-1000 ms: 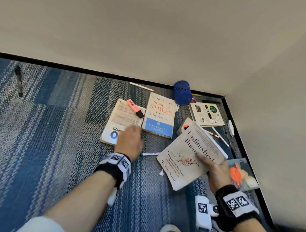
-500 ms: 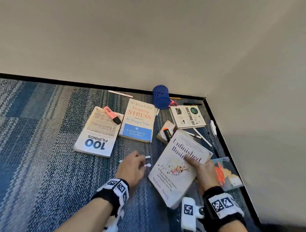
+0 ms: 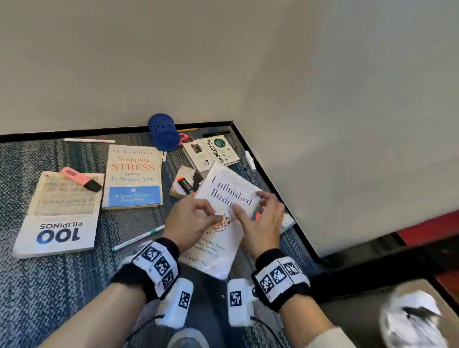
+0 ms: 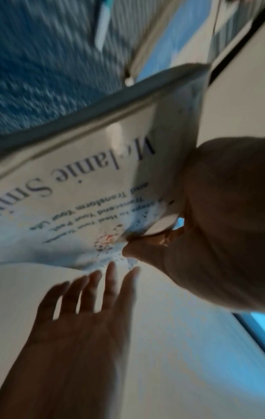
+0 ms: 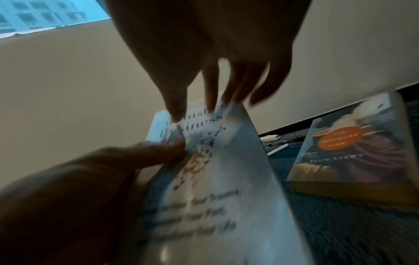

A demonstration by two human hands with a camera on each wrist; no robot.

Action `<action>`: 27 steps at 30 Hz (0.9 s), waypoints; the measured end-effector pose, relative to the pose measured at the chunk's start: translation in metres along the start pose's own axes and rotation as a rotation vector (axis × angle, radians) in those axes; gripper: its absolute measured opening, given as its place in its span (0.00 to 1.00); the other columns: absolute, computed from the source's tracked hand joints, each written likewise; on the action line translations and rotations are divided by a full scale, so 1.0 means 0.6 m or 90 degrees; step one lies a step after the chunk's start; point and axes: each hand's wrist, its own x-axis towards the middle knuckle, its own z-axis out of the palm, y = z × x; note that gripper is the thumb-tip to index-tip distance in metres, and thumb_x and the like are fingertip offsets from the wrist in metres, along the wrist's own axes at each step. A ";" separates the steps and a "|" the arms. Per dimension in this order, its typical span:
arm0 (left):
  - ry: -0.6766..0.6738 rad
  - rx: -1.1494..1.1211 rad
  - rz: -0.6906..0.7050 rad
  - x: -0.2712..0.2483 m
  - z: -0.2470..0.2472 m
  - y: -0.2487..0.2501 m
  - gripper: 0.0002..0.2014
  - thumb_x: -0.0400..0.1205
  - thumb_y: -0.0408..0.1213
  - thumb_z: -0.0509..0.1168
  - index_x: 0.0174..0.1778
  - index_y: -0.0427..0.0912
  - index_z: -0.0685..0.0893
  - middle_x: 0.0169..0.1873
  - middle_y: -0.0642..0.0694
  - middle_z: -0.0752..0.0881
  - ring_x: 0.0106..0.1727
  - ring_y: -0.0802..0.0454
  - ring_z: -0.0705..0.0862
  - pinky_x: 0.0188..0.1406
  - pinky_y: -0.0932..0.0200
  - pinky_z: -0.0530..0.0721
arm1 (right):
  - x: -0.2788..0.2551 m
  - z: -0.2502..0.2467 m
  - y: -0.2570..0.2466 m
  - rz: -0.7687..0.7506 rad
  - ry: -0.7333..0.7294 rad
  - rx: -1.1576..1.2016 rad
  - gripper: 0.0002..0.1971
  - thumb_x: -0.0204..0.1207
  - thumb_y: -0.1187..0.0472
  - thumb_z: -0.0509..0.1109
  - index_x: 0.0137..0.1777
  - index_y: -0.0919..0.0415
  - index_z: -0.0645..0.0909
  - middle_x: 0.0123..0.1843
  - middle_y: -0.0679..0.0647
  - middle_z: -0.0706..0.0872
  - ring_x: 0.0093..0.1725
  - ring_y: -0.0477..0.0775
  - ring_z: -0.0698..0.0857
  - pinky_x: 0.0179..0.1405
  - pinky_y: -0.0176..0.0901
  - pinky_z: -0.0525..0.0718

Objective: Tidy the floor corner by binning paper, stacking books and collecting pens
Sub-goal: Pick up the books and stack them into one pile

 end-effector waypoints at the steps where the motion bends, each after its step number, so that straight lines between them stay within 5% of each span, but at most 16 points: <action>1: 0.019 0.052 0.038 0.001 0.008 0.011 0.12 0.67 0.48 0.81 0.26 0.52 0.84 0.47 0.51 0.84 0.49 0.51 0.83 0.50 0.51 0.83 | -0.009 -0.012 -0.012 -0.014 -0.024 0.004 0.19 0.70 0.41 0.75 0.53 0.51 0.80 0.53 0.48 0.81 0.52 0.49 0.82 0.54 0.48 0.83; 3: 0.031 0.118 0.117 -0.002 0.029 0.045 0.11 0.69 0.50 0.79 0.28 0.54 0.85 0.44 0.50 0.80 0.46 0.51 0.82 0.44 0.53 0.82 | -0.028 -0.039 -0.024 0.027 -0.102 0.113 0.15 0.78 0.47 0.70 0.45 0.61 0.85 0.40 0.54 0.88 0.38 0.51 0.86 0.41 0.47 0.87; 5: 0.021 0.163 0.193 -0.010 0.048 0.087 0.08 0.71 0.48 0.77 0.31 0.53 0.87 0.41 0.50 0.77 0.45 0.49 0.81 0.41 0.54 0.79 | -0.040 -0.066 -0.032 0.083 -0.115 0.242 0.14 0.83 0.58 0.66 0.46 0.70 0.84 0.35 0.60 0.87 0.30 0.51 0.85 0.34 0.42 0.88; 7: -0.014 0.185 0.252 -0.021 0.067 0.124 0.06 0.72 0.46 0.77 0.33 0.53 0.87 0.42 0.48 0.77 0.48 0.48 0.81 0.44 0.53 0.79 | -0.046 -0.104 -0.037 0.102 -0.077 0.234 0.10 0.83 0.62 0.66 0.45 0.68 0.83 0.33 0.59 0.87 0.28 0.51 0.84 0.32 0.44 0.88; 11: -0.165 0.195 0.272 -0.048 0.105 0.162 0.07 0.70 0.53 0.78 0.39 0.62 0.88 0.44 0.52 0.75 0.51 0.52 0.79 0.53 0.49 0.82 | -0.065 -0.215 -0.041 0.065 0.061 -0.078 0.13 0.75 0.52 0.66 0.32 0.57 0.83 0.31 0.54 0.88 0.33 0.58 0.86 0.35 0.51 0.85; 15: -0.208 0.190 0.229 -0.072 0.136 0.150 0.06 0.74 0.43 0.77 0.42 0.60 0.90 0.56 0.49 0.79 0.61 0.49 0.79 0.65 0.52 0.78 | -0.114 -0.372 -0.047 0.152 0.249 -0.444 0.16 0.71 0.52 0.69 0.25 0.56 0.74 0.30 0.57 0.83 0.37 0.62 0.81 0.37 0.43 0.73; 20: -0.236 0.093 0.163 -0.070 0.124 0.108 0.10 0.77 0.36 0.74 0.45 0.59 0.91 0.55 0.49 0.82 0.60 0.47 0.81 0.66 0.47 0.79 | -0.142 -0.436 -0.022 0.360 0.158 -0.611 0.07 0.72 0.56 0.70 0.47 0.57 0.82 0.50 0.62 0.87 0.51 0.67 0.85 0.49 0.50 0.83; 24: -0.205 0.028 0.116 -0.052 0.089 0.071 0.16 0.77 0.33 0.72 0.50 0.63 0.89 0.59 0.51 0.87 0.58 0.49 0.84 0.64 0.47 0.82 | -0.110 -0.345 -0.062 0.094 0.228 -0.657 0.08 0.78 0.58 0.66 0.50 0.61 0.83 0.51 0.60 0.83 0.47 0.69 0.84 0.43 0.53 0.81; 27: -0.146 -0.012 0.066 -0.035 0.051 0.035 0.17 0.77 0.31 0.72 0.47 0.64 0.88 0.59 0.52 0.86 0.57 0.51 0.85 0.61 0.48 0.84 | -0.066 -0.227 -0.091 -0.046 0.160 -0.562 0.09 0.78 0.57 0.65 0.49 0.60 0.85 0.48 0.59 0.85 0.45 0.66 0.85 0.40 0.50 0.80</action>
